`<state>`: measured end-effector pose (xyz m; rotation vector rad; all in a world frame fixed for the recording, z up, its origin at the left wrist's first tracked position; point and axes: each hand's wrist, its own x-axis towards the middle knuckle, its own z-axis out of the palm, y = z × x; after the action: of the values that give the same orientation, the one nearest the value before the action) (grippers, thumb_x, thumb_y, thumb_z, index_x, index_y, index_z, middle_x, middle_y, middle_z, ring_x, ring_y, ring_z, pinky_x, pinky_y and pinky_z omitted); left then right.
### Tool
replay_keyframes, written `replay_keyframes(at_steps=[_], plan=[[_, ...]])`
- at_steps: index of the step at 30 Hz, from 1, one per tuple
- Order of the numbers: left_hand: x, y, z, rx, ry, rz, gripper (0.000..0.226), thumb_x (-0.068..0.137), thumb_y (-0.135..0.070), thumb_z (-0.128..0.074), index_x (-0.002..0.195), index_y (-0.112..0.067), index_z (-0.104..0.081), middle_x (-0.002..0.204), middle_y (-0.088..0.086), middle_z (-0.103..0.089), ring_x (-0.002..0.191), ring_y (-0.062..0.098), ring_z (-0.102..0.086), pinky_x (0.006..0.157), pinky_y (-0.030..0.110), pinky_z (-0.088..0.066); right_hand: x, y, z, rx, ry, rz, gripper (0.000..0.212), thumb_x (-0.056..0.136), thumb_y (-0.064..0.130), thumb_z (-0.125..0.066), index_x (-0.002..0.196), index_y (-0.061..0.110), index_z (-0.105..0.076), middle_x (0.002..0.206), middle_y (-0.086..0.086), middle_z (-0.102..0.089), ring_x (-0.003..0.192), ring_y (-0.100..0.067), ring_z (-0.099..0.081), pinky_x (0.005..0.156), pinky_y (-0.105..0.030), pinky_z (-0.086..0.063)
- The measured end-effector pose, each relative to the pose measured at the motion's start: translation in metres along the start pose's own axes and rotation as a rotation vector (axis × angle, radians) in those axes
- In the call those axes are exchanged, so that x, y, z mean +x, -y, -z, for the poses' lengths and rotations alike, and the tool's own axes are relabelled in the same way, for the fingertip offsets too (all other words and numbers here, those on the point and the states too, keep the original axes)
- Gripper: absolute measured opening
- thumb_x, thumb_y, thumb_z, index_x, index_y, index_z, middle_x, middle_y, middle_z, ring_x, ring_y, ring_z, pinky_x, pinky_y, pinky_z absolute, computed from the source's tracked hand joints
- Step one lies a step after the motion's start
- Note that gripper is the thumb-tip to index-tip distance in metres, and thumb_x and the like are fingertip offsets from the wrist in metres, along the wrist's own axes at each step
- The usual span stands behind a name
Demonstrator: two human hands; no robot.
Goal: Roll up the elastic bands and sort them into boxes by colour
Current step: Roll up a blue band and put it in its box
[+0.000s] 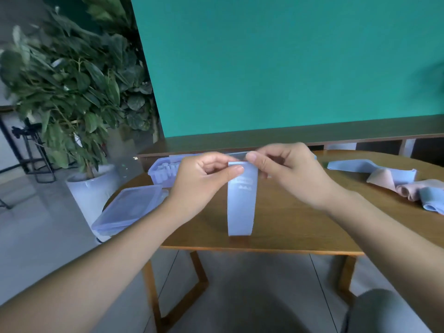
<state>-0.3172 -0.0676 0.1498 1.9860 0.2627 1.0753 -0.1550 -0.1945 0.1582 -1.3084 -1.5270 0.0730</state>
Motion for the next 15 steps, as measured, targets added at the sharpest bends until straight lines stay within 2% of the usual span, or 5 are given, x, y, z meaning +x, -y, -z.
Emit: replay_keyframes(at_steps=[2, 4, 8, 11, 15], plan=[[0.009, -0.019, 0.001, -0.05, -0.031, -0.03, 0.01, 0.086, -0.008, -0.076, 0.096, -0.005, -0.076, 0.083, 0.005, -0.077, 0.066, 0.008, -0.068, 0.061, 0.02, -0.052, 0.011, 0.015, 0.009, 0.112, -0.031, 0.003, 0.019, 0.086, 0.036, -0.071, 0.09, 0.019, -0.077, 0.076, 0.002, -0.074, 0.064, -0.005, -0.061, 0.064, -0.02, -0.049], [0.018, -0.031, 0.002, -0.053, -0.053, -0.057, 0.011, 0.087, -0.009, -0.076, 0.096, -0.003, -0.077, 0.081, 0.012, -0.076, 0.057, 0.01, -0.061, 0.056, 0.02, -0.05, 0.021, 0.021, 0.016, 0.202, -0.066, -0.001, 0.025, 0.079, 0.032, -0.077, 0.094, 0.012, -0.077, 0.082, -0.006, -0.077, 0.066, -0.01, -0.065, 0.065, -0.02, -0.052], [0.036, -0.032, 0.001, -0.074, -0.081, -0.018, 0.012, 0.087, -0.01, -0.076, 0.097, -0.003, -0.076, 0.082, 0.02, -0.074, 0.061, 0.029, -0.06, 0.052, 0.027, -0.049, 0.039, 0.014, 0.023, 0.252, -0.074, -0.047, 0.025, 0.077, 0.031, -0.079, 0.092, 0.011, -0.077, 0.082, -0.007, -0.077, 0.064, -0.015, -0.065, 0.065, -0.021, -0.052], [0.045, -0.012, -0.002, -0.064, -0.073, 0.03, 0.012, 0.088, -0.01, -0.075, 0.097, -0.002, -0.075, 0.082, 0.019, -0.074, 0.06, 0.035, -0.061, 0.052, 0.029, -0.051, 0.048, -0.008, 0.02, 0.271, -0.03, -0.089, 0.023, 0.079, 0.025, -0.078, 0.093, 0.006, -0.077, 0.081, -0.005, -0.076, 0.064, -0.014, -0.064, 0.064, -0.019, -0.051], [0.049, 0.037, -0.01, -0.013, -0.059, 0.121, 0.014, 0.09, -0.014, -0.074, 0.099, -0.003, -0.075, 0.083, 0.006, -0.076, 0.058, 0.013, -0.064, 0.048, 0.02, -0.049, 0.053, -0.057, 0.002, 0.196, 0.017, -0.149, 0.012, 0.087, 0.015, -0.075, 0.093, 0.004, -0.077, 0.068, 0.008, -0.072, 0.056, -0.007, -0.059, 0.058, -0.02, -0.048]])
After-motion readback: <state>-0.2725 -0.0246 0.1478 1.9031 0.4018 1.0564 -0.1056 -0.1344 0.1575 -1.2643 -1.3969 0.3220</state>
